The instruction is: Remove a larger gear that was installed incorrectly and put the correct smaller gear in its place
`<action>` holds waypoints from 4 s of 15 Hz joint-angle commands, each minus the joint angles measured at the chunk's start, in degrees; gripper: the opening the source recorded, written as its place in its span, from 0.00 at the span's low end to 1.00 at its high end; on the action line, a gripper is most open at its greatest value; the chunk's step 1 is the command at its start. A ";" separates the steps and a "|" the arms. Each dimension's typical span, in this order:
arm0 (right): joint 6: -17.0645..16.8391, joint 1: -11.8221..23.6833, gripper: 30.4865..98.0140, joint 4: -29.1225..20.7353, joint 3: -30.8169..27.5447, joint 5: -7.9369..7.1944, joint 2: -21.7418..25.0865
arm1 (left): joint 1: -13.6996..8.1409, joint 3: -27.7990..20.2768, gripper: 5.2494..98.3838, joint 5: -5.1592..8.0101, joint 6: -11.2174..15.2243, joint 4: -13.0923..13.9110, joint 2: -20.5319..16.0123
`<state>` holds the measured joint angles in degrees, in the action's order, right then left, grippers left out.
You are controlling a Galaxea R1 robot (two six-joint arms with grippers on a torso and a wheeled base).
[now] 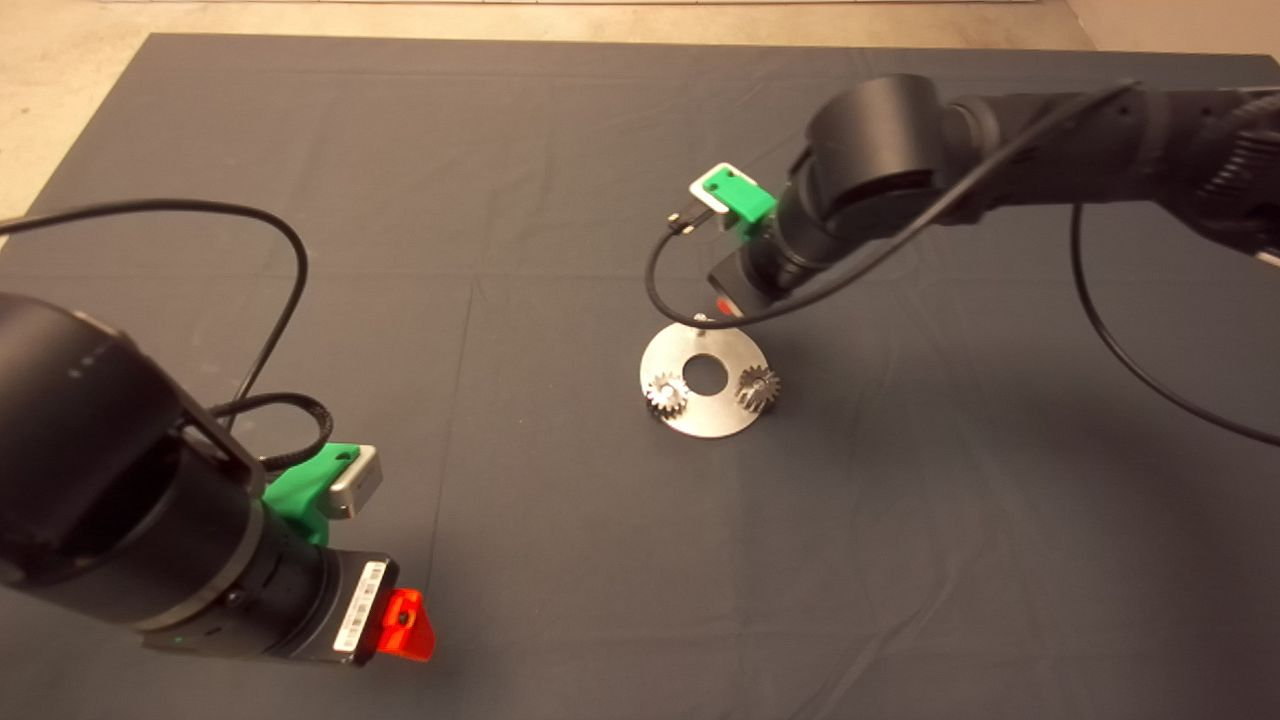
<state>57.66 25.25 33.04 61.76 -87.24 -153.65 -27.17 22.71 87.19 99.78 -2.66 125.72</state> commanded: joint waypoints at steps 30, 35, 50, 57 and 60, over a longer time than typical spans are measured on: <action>4.13 -5.46 0.26 -5.35 -19.15 -4.85 23.17 | -0.43 -0.75 0.99 0.00 -0.11 0.46 0.19; 4.13 -6.08 0.27 -4.17 -20.20 -4.61 23.26 | -0.43 -0.75 0.99 0.00 -0.11 0.46 0.10; 5.27 -11.01 0.26 3.79 -21.08 -4.61 23.26 | -0.34 -0.75 0.99 -0.09 -0.11 0.46 0.19; 5.54 -11.36 0.27 4.58 -21.26 -4.61 23.17 | -0.34 -0.75 0.99 -0.09 -0.11 0.46 0.19; 5.54 -11.36 0.27 4.58 -21.34 -4.61 23.23 | -0.34 -0.75 0.99 0.00 -0.11 0.46 0.19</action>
<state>62.73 12.72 35.41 41.62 -87.70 -130.78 -27.15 22.71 87.02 99.78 -2.65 125.90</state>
